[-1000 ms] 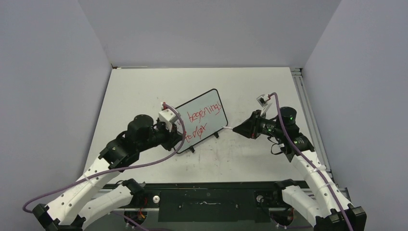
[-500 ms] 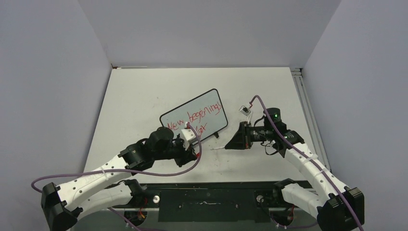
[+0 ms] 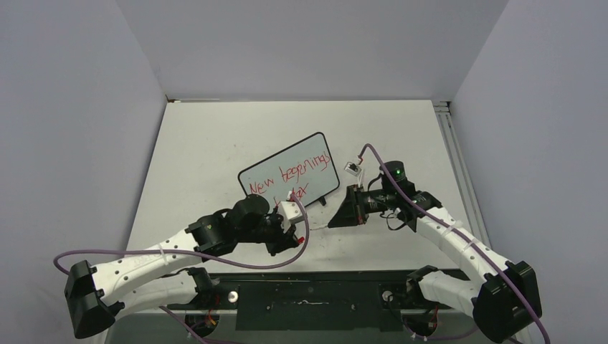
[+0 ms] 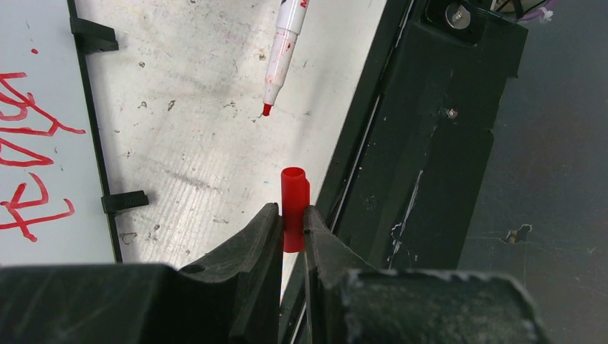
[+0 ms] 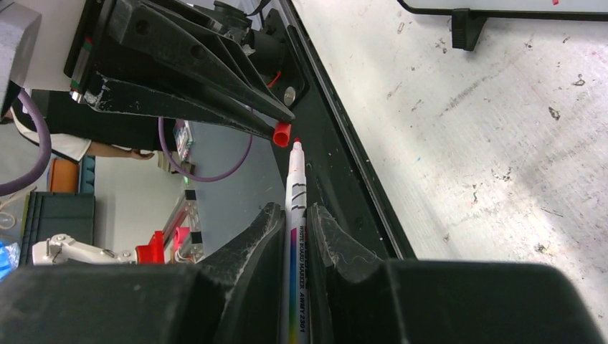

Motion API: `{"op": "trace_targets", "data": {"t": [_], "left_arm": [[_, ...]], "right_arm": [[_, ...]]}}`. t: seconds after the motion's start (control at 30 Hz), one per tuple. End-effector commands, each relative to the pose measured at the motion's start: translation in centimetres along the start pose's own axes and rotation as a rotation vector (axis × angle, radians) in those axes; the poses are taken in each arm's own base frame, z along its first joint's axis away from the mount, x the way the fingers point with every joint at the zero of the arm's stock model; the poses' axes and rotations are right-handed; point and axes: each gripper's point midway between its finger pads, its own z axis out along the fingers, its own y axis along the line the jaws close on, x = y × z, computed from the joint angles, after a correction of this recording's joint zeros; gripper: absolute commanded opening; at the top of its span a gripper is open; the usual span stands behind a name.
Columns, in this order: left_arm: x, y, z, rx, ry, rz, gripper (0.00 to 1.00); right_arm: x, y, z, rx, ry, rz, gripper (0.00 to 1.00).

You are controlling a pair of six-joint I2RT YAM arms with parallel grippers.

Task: Write a sentence on the whiteboard
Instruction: Insert the whiteboard marker without the cap into the pen cap.

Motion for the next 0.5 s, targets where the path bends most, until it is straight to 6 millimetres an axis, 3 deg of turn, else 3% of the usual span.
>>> {"op": "trace_targets", "data": {"t": [0.0, 0.47], "left_arm": [[-1.2, -0.2, 0.3, 0.009, -0.037, 0.046, 0.0], [-0.7, -0.2, 0.6, 0.003, -0.007, 0.055, 0.0]], "right_arm": [[-1.4, 1.8, 0.1, -0.06, -0.017, -0.09, 0.05], [-0.4, 1.6, 0.8, -0.062, 0.021, -0.094, 0.05]]}}
